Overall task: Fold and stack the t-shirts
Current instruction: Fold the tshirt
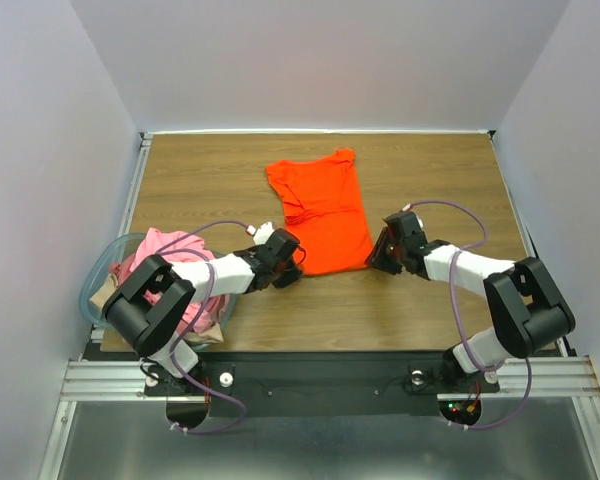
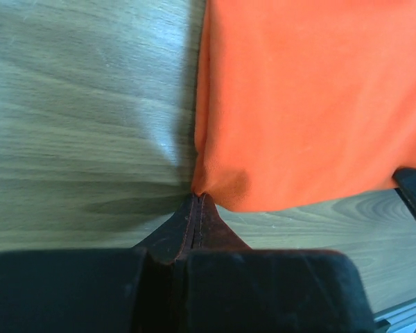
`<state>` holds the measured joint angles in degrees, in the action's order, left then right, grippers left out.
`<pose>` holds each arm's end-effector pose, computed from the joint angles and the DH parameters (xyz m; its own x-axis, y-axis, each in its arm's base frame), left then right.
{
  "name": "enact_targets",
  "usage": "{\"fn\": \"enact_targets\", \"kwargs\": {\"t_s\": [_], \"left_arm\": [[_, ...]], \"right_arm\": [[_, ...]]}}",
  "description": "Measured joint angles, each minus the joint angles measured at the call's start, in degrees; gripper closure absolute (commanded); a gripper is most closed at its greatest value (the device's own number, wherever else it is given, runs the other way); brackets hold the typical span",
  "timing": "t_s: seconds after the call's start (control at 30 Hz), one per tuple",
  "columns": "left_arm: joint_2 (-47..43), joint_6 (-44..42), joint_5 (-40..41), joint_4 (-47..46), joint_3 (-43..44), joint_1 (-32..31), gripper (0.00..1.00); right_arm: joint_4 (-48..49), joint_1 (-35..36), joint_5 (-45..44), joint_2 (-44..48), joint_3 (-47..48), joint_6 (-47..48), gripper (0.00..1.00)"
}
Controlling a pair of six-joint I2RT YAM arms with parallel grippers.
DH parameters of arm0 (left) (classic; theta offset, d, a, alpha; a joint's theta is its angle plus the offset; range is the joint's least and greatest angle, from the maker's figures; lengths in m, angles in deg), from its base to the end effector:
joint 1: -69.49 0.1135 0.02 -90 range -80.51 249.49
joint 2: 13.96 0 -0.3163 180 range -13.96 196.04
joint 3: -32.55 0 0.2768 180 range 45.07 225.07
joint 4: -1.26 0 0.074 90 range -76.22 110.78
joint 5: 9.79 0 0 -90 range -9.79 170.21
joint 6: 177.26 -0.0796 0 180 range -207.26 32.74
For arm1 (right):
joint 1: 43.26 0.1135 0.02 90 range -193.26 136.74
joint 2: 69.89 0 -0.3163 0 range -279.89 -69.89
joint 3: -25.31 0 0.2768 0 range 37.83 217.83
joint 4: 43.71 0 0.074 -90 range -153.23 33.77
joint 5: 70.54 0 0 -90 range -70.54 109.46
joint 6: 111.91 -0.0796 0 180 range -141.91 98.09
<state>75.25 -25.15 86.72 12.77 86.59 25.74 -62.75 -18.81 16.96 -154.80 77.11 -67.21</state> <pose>0.2569 -0.2334 0.1590 -0.8034 -0.4465 -0.3938 -0.1694 0.8055 -0.5678 0.2909 0.1285 0.1561 -0.7822 0.4244 -0.4561 0.2372 0.8798 0.4119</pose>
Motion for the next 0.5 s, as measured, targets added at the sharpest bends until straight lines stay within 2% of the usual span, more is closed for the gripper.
{"fn": "enact_targets", "kwargs": {"t_s": [0.03, 0.07, 0.13, 0.2, 0.33, 0.5], "left_arm": [[0.1, -0.1, 0.0, -0.2, 0.0, 0.0, 1.0], [0.1, -0.1, -0.1, -0.2, 0.0, 0.0, 1.0], [0.1, -0.2, -0.3, -0.5, 0.0, 0.0, 1.0], [0.1, -0.3, -0.5, -0.9, -0.2, -0.2, 1.0], [-1.4, -0.1, -0.3, -2.0, -2.1, -2.8, 1.0], [-6.9, 2.1, -0.2, -1.4, -6.1, -10.3, 1.0]], "right_arm": [[0.3, 0.0, 0.0, -0.3, 0.0, 0.0, 0.76], [0.5, 0.0, -0.1, -0.5, 0.0, 0.1, 0.8], [0.8, 0.0, -0.2, -1.0, 0.0, 0.0, 0.94], [1.2, 0.0, -0.1, -0.9, -0.3, 0.0, 0.99], [1.8, 0.0, 0.5, 2.5, -3.6, 0.3, 1.0], [-2.3, 0.0, 0.3, 14.1, -9.2, 1.7, 1.0]]}}
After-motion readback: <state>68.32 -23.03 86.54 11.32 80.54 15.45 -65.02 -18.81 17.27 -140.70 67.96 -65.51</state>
